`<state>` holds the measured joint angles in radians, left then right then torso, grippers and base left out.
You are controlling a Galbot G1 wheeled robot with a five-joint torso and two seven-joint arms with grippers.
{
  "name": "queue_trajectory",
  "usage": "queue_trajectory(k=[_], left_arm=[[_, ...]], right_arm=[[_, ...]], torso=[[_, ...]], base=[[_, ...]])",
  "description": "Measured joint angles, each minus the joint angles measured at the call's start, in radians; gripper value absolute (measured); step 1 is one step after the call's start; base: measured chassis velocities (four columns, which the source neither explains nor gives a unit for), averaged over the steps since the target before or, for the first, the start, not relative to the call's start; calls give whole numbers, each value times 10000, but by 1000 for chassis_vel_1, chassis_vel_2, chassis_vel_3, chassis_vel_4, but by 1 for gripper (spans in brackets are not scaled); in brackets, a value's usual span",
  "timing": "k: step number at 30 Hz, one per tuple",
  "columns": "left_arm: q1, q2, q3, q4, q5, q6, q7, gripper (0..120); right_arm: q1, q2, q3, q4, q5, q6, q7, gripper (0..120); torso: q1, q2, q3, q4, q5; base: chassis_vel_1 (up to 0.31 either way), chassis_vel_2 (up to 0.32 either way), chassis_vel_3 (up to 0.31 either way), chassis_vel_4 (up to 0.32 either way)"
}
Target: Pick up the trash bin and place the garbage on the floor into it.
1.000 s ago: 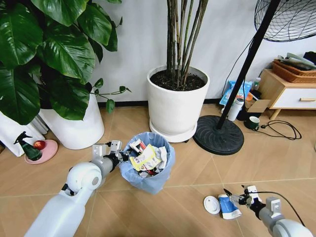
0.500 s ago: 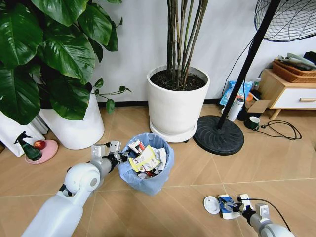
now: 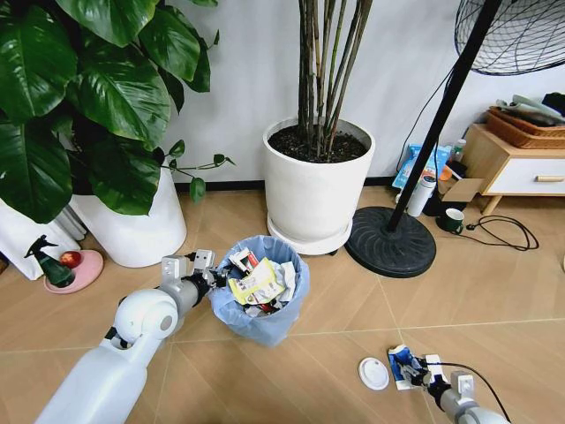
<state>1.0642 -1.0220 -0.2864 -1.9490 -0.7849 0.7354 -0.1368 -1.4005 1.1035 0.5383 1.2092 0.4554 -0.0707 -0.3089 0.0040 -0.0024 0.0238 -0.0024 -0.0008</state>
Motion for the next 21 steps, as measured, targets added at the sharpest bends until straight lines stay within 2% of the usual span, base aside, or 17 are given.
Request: queue_trajectory(k=[9, 15, 21], left_arm=[[-13, 17, -22, -28, -8, 0, -14, 0], [-41, 20, -49, -30, -11, 0, -22, 0], [-107, 53, -86, -27, -36, 0, -21, 0]], right_arm=[[-41, 86, 41, 152, -134, 75, 183, 15], [-208, -83, 196, 879, -101, -33, 287, 1], [-291, -412, 430, 1848, 113, -179, 331, 0]], torso=[[0, 0, 1, 0, 0], [0, -2, 2, 2, 8], [0, -2, 2, 1, 2]], base=[[0, 0, 0, 0], [0, 0, 0, 0], [0, 0, 0, 0]])
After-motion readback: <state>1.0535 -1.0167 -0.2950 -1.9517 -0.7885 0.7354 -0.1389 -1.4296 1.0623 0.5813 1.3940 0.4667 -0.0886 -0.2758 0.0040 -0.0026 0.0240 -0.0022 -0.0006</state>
